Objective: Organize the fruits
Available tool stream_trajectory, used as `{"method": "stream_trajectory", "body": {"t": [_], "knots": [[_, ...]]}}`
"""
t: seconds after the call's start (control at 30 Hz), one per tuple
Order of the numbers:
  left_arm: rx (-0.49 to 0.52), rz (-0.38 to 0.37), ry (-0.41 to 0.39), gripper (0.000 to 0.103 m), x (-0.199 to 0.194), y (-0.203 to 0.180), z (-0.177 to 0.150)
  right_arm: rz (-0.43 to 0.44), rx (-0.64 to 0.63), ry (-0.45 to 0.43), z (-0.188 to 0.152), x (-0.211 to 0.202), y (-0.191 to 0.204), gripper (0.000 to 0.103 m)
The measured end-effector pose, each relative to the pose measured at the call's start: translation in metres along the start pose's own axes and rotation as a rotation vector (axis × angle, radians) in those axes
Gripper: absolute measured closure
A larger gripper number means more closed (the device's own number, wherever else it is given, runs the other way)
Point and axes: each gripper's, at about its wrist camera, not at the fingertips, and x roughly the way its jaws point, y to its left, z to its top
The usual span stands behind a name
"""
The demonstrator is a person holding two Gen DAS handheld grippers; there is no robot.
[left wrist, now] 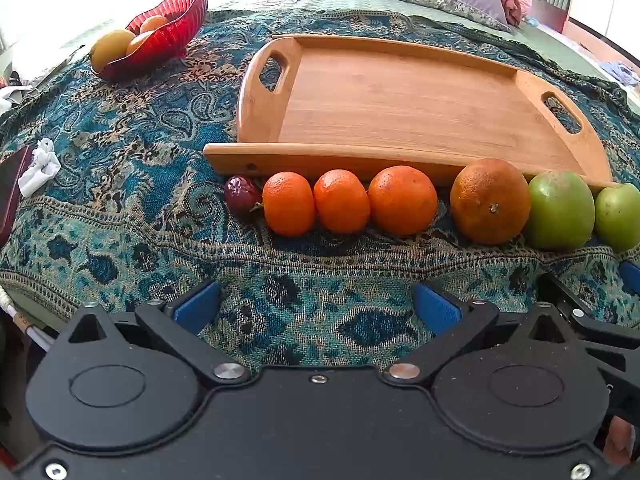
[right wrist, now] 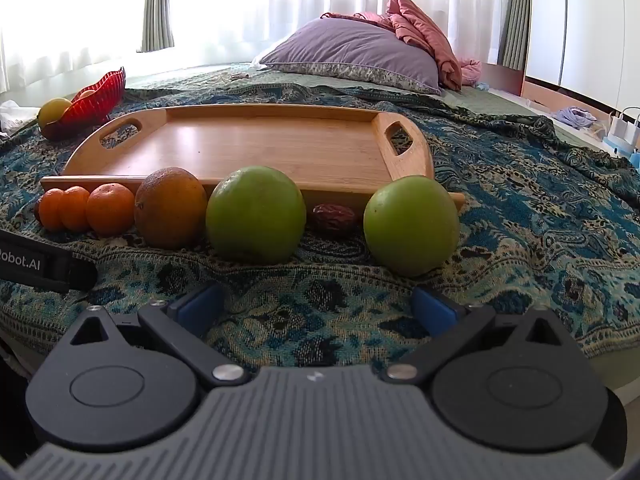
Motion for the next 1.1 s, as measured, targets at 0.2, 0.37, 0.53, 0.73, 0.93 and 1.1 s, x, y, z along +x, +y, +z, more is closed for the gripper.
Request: {"method": "stream_trajectory", "body": {"t": [0.2, 0.37, 0.53, 0.73, 0.93, 1.1], "knots": [[-0.005, -0.006, 0.001, 0.0, 0.0, 0.0004, 0.0001, -0.002, -0.004, -0.003, 0.0, 0.0, 0.0003, 0.0], [-0.005, -0.005, 0.002, 0.0, 0.0001, 0.0004, 0.0005, -0.003, -0.003, -0.002, 0.0, 0.0001, 0.0005, 0.0], [-0.004, -0.004, -0.001, 0.0, -0.0001, 0.0006, 0.0003, -0.003, -0.005, -0.003, -0.0003, -0.0002, 0.0006, 0.0], [-0.003, -0.004, -0.003, 0.0, -0.0002, 0.0005, 0.0001, -0.004, -0.004, -0.004, -0.0008, 0.0009, 0.0013, 0.0], [-0.003, -0.004, -0.004, 0.0, -0.0003, 0.0005, 0.0001, -0.005, -0.004, -0.005, -0.0008, -0.0006, 0.0008, 0.0], [-0.003, -0.004, -0.004, 0.0, -0.0003, 0.0007, 0.0002, -0.004, -0.005, -0.005, -0.0004, -0.0005, 0.0008, 0.0]]}}
